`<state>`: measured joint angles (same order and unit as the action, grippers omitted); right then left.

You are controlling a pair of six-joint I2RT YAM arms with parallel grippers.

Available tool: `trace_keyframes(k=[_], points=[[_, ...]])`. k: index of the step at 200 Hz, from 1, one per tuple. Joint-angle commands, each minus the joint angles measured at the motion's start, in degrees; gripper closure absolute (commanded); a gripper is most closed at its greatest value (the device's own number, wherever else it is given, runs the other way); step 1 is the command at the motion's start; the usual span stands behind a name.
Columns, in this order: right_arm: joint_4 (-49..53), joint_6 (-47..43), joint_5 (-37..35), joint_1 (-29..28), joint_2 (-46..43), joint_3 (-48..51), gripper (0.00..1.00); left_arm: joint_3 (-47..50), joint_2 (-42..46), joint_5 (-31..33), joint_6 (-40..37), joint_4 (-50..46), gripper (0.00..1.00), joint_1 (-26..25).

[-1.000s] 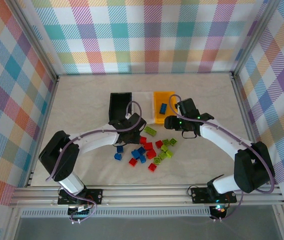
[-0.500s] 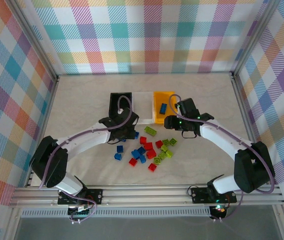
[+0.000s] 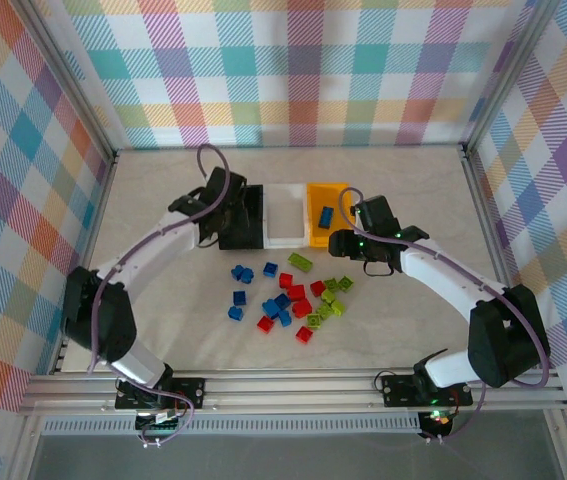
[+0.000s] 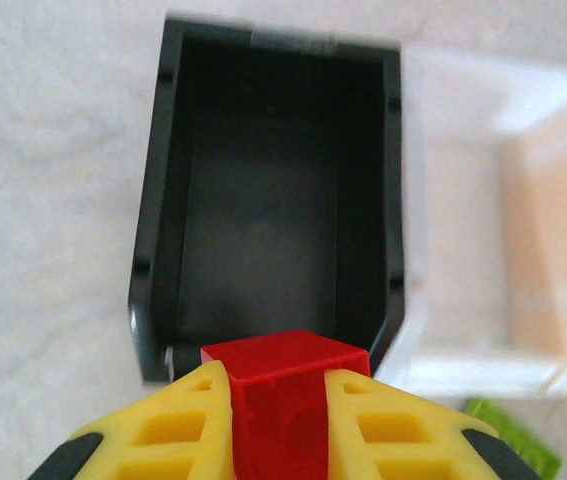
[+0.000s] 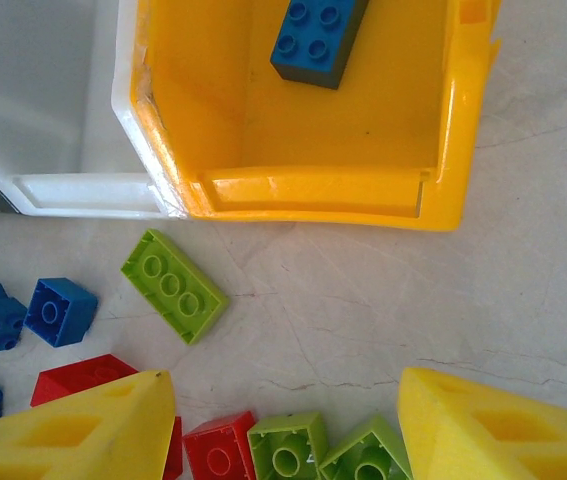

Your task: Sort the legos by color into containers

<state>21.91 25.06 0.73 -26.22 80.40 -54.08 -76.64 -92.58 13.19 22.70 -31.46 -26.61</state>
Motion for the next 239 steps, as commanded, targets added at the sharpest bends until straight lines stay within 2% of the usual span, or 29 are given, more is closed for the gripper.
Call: trace_keyframes(k=[1, 18, 50, 83, 97, 147, 178, 203, 239], points=[[0.6, 0.5, 0.5, 0.3, -1.7, 0.1, 0.38, -5.5, -6.0, 0.3, -1.9, -2.4, 0.74, 1.7], [1.3, 0.3, 0.5, 0.5, -2.1, -0.2, 0.38, -9.2, -10.0, 0.3, -2.2, -3.3, 0.66, 2.3], [2.0, -0.6, 2.1, 0.5, -2.9, -0.4, 0.35, -14.4, -14.9, -0.3, -2.9, -5.0, 0.38, 2.5], [1.5, -1.2, 5.6, 0.1, -4.2, 0.6, 0.35, -14.9, -12.5, -3.8, -1.5, -4.4, 0.2, 2.6], [1.9, -1.6, 5.8, -0.5, -3.7, 0.3, 0.34, -14.0, -10.3, -4.8, -1.0, -3.6, 0.0, 2.6], [0.9, -0.8, 6.0, -1.7, -2.1, 0.4, 0.35, -10.4, -7.2, -3.3, -1.9, -4.1, 0.02, 2.6], [-0.5, -1.6, 9.1, -3.6, -0.1, -1.1, 0.35, -5.5, -2.1, -7.8, 0.8, -0.6, 0.0, 2.6], [0.1, -3.3, 9.1, -9.3, 4.8, -4.3, 0.36, 1.3, 5.3, -11.8, 4.6, 3.1, 0.0, 2.6], [0.3, -4.4, 6.3, -16.8, 13.6, -9.1, 0.35, 17.1, 18.3, -15.1, 10.0, 9.0, 0.0, 2.6]])
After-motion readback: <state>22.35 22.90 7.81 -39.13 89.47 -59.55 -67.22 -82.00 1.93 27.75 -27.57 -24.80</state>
